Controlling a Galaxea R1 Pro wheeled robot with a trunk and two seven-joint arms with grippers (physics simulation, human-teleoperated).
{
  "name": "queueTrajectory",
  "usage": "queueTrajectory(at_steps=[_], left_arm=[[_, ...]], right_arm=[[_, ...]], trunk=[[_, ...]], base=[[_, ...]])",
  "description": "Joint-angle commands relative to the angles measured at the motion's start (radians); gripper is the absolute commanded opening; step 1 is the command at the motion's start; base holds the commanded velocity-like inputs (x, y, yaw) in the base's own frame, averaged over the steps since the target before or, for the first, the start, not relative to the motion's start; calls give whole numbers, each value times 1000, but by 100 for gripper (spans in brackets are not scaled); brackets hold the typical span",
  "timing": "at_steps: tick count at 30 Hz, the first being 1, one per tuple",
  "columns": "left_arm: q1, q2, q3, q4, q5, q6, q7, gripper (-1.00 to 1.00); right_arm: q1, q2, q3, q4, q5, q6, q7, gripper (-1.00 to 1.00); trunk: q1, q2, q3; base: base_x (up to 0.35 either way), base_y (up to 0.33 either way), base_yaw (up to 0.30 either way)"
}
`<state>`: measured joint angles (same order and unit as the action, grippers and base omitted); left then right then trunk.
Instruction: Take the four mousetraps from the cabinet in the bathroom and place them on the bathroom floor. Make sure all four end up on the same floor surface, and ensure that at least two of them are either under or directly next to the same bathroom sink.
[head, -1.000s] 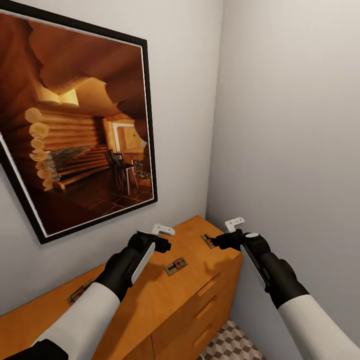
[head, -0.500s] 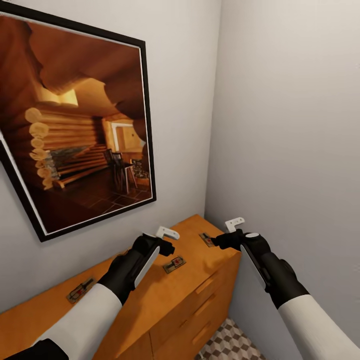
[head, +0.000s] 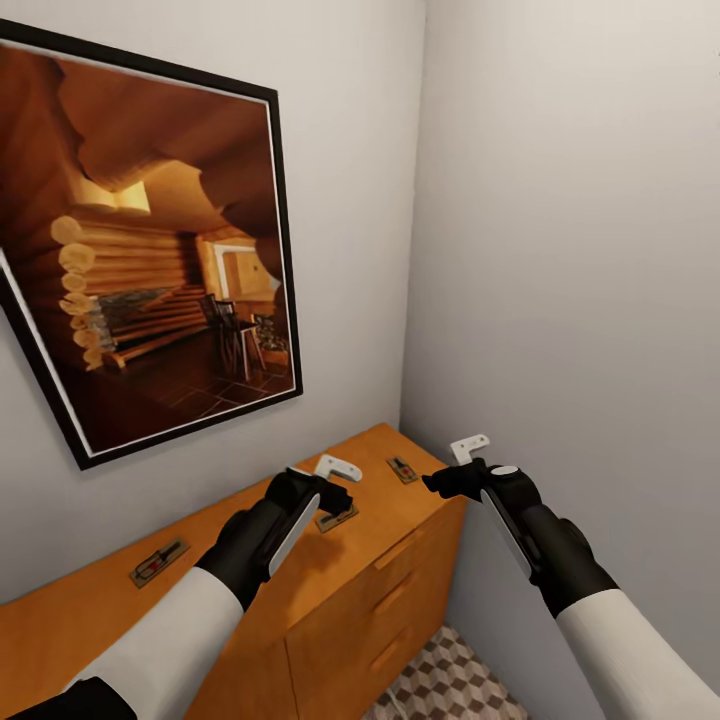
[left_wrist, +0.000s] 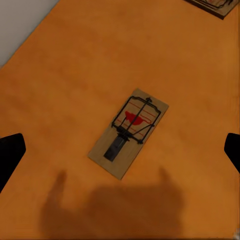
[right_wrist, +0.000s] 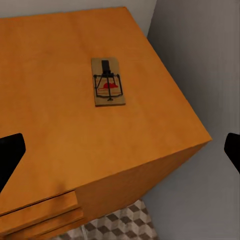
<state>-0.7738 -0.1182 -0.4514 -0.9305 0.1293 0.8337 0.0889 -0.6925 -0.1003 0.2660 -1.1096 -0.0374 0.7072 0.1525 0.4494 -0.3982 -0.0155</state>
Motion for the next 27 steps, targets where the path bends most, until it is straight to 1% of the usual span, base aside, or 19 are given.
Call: queueTrajectory(at_steps=[1,12,16,21,27], left_arm=[[-1,1,-2,-1,10,4,7,100],[-1,7,-2,-1,9,4,-2,100],[-1,13,-1,-1,9,3,-2,100],[-1,30,-2,-1,9,2,-5,100],[-1,40,-2,-1,9,2,-6,100]], right_arm=[[-1,-1,2,-1,-4,5,0,100],[-1,-1,2,-1,-4,5,-1,100],[-1,-1,2,-1,-4,5,-1,100],[-1,-1,2,-1,-4,5,0,100],[-1,-1,2,0,-4,5,1,100]], trunk=[[1,-2,-2],[1,-2,-2],[1,-2,-2],[1,-2,0],[1,-2,3]], base=[[-21,-19,0],[-3,-3,0],[0,0,-20],[0,0,-135],[0,0,-212]])
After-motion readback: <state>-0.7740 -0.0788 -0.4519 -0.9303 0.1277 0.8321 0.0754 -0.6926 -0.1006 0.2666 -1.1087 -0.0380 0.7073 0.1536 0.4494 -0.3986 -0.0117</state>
